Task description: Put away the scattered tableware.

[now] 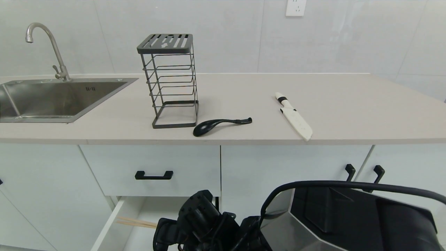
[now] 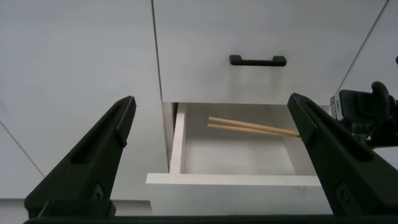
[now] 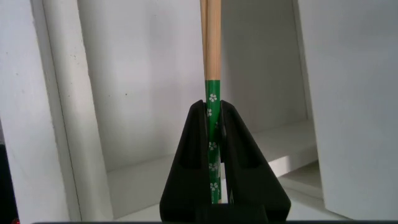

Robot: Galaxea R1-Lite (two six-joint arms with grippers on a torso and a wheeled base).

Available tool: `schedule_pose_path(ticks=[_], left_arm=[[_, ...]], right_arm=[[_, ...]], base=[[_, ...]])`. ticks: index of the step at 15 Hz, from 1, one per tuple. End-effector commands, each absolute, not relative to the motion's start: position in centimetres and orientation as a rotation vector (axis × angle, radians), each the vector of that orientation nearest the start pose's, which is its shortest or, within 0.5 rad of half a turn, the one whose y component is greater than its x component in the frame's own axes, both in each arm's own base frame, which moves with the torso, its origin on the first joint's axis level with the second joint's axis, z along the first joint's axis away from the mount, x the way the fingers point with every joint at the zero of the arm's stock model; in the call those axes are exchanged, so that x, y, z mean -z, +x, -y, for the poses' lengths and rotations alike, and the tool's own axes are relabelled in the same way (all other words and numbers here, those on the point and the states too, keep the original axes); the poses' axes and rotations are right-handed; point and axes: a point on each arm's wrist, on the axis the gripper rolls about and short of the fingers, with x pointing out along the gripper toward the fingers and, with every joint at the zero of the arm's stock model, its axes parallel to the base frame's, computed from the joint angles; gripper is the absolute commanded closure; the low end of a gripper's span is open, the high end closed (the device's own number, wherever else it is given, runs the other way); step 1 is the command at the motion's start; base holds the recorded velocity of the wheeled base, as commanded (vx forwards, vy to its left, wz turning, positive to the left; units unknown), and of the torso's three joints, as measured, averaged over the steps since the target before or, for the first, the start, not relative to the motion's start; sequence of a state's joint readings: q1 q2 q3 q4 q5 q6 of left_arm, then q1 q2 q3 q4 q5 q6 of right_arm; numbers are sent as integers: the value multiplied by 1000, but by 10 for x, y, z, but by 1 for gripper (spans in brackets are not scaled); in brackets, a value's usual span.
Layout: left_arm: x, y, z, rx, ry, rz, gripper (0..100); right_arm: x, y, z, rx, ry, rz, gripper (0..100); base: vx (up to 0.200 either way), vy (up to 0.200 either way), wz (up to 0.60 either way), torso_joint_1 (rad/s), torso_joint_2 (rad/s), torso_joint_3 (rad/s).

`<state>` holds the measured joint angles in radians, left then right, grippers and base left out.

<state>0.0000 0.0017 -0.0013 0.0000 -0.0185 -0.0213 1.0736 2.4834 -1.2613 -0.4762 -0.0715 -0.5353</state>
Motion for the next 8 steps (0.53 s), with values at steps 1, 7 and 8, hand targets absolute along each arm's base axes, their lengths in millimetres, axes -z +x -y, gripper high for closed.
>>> schedule_pose_path(ticks=[1,7,8], left_arm=[[-76,-23,0,18,-21,-2,0],[-76,-23,0,18,-21,-2,0],[-76,-23,0,18,-21,-2,0]], right_arm=[[21,220,-391,-1132,-870,-372,100],[37,229,-387,-1096,-766,-478,100],[38,230,-386,-1081,-717,-520,100]], base=[[0,0,0,0,0,0],[0,0,0,0,0,0],[0,0,0,0,0,0]])
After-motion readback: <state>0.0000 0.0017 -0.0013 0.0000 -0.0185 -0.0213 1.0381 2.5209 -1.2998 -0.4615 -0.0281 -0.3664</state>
